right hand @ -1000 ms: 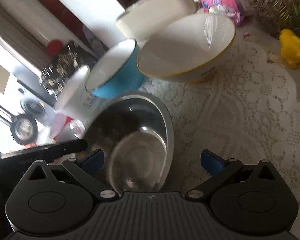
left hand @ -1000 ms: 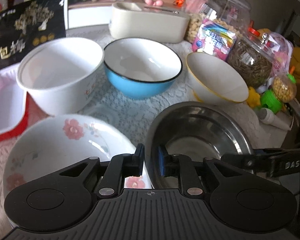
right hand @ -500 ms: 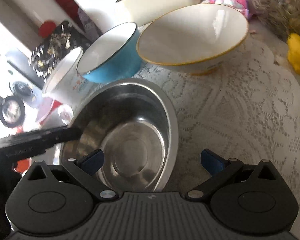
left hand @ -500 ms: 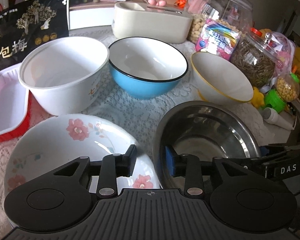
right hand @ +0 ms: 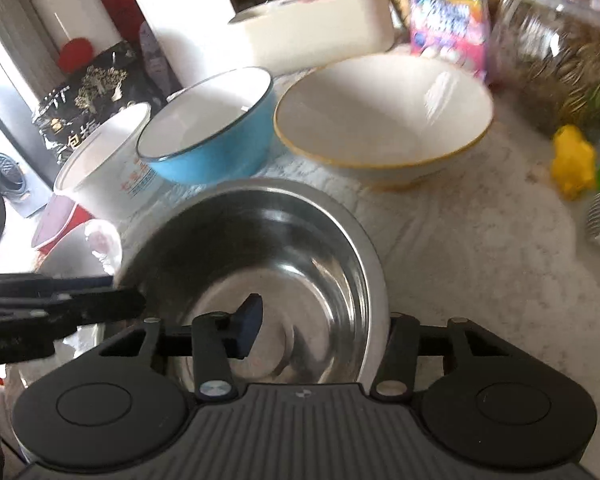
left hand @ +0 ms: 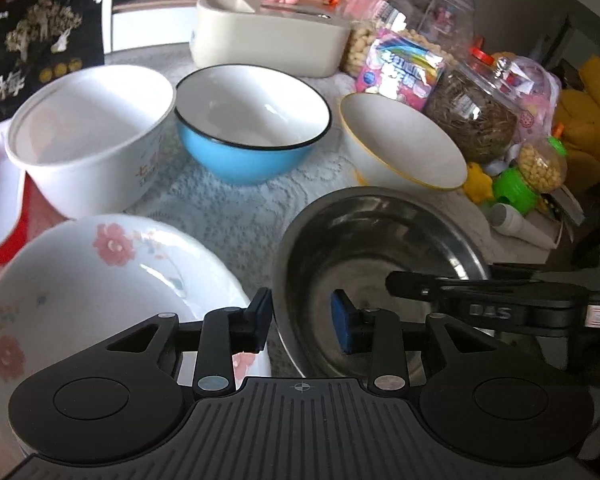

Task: Organize plates and bowls
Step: 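Reach the right tool to the stainless steel bowl and grasp its rim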

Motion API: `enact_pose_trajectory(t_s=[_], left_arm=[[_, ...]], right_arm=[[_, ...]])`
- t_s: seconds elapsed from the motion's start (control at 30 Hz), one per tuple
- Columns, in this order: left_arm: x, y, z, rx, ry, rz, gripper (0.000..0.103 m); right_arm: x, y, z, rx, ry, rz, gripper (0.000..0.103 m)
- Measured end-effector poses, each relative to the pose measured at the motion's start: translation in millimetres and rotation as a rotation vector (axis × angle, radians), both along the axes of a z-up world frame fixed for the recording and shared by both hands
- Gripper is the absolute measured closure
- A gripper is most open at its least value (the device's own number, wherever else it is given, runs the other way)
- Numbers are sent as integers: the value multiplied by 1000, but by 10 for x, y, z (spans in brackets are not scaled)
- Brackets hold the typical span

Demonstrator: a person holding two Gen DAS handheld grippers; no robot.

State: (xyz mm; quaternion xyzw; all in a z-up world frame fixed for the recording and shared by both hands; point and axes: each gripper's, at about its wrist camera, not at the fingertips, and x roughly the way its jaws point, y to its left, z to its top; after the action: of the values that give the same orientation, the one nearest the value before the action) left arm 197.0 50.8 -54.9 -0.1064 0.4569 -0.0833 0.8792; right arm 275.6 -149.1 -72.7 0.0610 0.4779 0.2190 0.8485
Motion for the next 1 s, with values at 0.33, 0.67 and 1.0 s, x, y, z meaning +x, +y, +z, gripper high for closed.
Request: enact_pose_trajectory(t_s=[0.33,0.67,1.0], left_arm=[[-212,225,480,-69,-88,48,68],[-777,990,402,15,-34,231,72],[-1078,1421,297,85,-33,320,78]], right_arm=[[-283,163,573,-40,-165,-8,53],[-461,1144,505,-33,-116,202,53],[-599,1784,291,-75,-96,301,54]])
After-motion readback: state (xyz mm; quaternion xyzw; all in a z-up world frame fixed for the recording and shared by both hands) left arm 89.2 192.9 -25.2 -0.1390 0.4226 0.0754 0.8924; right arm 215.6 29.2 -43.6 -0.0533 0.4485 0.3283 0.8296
